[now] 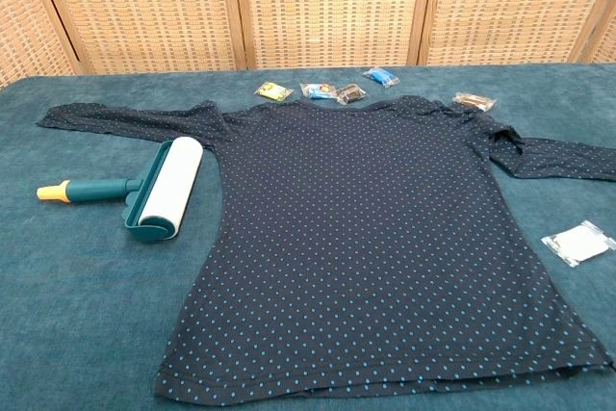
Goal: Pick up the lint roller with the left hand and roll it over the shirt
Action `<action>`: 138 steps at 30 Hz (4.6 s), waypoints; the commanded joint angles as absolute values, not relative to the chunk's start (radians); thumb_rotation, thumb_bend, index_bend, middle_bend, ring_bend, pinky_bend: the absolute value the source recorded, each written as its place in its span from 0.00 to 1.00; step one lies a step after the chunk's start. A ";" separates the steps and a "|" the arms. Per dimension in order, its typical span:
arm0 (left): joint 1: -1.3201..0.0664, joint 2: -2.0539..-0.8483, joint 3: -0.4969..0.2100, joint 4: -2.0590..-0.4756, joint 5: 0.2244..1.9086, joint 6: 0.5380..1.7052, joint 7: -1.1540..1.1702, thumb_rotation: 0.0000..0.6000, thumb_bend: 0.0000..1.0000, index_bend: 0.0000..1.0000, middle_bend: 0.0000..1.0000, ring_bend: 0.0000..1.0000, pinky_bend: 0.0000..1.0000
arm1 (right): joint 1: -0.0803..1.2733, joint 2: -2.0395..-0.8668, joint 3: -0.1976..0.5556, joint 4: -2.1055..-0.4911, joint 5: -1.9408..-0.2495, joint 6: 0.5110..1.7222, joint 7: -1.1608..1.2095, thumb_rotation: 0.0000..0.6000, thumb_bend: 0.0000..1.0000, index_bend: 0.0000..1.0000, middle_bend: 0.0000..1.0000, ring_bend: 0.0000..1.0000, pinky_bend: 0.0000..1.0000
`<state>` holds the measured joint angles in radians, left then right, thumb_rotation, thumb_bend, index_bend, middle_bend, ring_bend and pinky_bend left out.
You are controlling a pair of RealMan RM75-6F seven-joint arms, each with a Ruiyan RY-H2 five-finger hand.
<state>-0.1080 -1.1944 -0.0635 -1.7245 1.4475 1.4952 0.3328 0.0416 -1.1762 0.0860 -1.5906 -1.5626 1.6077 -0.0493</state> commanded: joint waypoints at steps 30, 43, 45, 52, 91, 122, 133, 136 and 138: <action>-0.122 -1.188 -0.070 -1.723 1.427 1.473 0.321 1.00 0.13 0.00 0.00 0.00 0.00 | 0.049 -1.174 0.089 -1.591 -1.535 1.574 -0.043 1.00 0.11 0.03 0.00 0.00 0.00; -0.216 -1.179 -0.119 -1.725 1.369 1.346 0.361 1.00 0.13 0.11 0.04 0.09 0.25 | 0.051 -1.173 0.095 -1.582 -1.519 1.564 -0.024 1.00 0.11 0.03 0.00 0.00 0.00; -0.240 -1.181 -0.133 -1.717 1.361 1.324 0.362 1.00 0.14 0.26 0.18 0.23 0.37 | 0.052 -1.173 0.096 -1.580 -1.517 1.562 -0.022 1.00 0.11 0.03 0.00 0.00 0.00; -0.331 -1.184 -0.169 -1.703 1.292 1.191 0.379 1.00 0.17 0.46 0.47 0.42 0.52 | 0.053 -1.176 0.101 -1.570 -1.506 1.558 -0.009 1.00 0.11 0.03 0.00 0.00 0.00; -0.732 -1.390 -0.147 -1.393 0.716 0.857 0.691 1.00 0.27 0.41 0.72 0.60 0.61 | 0.053 -1.195 0.125 -1.518 -1.497 1.584 0.053 1.00 0.11 0.07 0.00 0.00 0.00; -0.836 -1.546 -0.085 -1.213 0.680 0.800 0.719 1.00 0.27 0.43 0.72 0.60 0.61 | 0.056 -1.202 0.136 -1.493 -1.467 1.566 0.074 1.00 0.11 0.08 0.00 0.00 0.00; -0.848 -1.604 -0.064 -1.147 0.682 0.792 0.726 1.00 0.41 0.62 0.73 0.61 0.61 | 0.057 -1.208 0.140 -1.479 -1.469 1.573 0.091 1.00 0.11 0.09 0.00 0.00 0.00; -0.850 -1.619 -0.052 -1.132 0.694 0.804 0.741 1.00 0.65 0.79 0.75 0.63 0.62 | 0.056 -1.209 0.141 -1.477 -1.469 1.575 0.094 1.00 0.11 0.10 0.00 0.00 0.00; -0.848 -1.626 -0.051 -1.129 0.698 0.812 0.742 1.00 0.76 0.86 0.75 0.63 0.63 | 0.056 -1.209 0.141 -1.477 -1.469 1.576 0.096 1.00 0.11 0.11 0.00 0.00 0.00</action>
<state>-0.8487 -1.6221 -0.0530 -1.1303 0.6952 0.8089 0.7406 0.0557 -1.2090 0.1411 -1.4773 -1.4689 1.5759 0.0963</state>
